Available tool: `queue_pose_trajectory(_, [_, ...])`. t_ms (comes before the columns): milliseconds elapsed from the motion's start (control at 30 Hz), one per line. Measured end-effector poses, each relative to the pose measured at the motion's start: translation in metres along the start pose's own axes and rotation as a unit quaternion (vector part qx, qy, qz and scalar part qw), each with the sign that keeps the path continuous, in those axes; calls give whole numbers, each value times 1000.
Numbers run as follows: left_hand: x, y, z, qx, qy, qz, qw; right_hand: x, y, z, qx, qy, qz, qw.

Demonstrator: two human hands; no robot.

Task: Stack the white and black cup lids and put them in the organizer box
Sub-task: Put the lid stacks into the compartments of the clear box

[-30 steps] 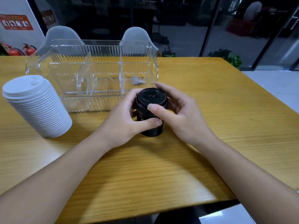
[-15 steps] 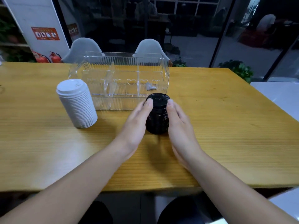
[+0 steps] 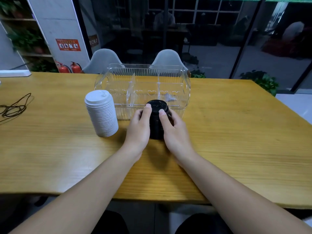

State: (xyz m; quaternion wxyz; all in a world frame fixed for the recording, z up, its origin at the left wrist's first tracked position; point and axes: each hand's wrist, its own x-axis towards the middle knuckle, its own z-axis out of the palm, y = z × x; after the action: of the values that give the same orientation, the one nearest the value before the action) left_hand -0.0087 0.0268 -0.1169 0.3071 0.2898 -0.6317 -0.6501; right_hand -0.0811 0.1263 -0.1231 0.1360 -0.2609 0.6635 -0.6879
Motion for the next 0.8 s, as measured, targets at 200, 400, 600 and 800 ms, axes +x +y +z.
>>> queue_pose_trajectory(200, [1, -6, -1, 17, 3, 21, 1000, 0, 4, -3, -6, -16, 10, 1000])
queue_pose_trajectory(400, [2, -10, 2, 24, 16, 51, 998, 10, 6, -11, -47, -66, 20, 997])
queue_pose_trajectory(600, [2, -15, 6, -9, 30, 35, 999, 8, 6, -14, -26, -77, 24, 996])
queue_pose_trajectory(800, [6, -6, 5, 35, 29, 18, 999, 15, 3, -16, -43, -44, 70, 996])
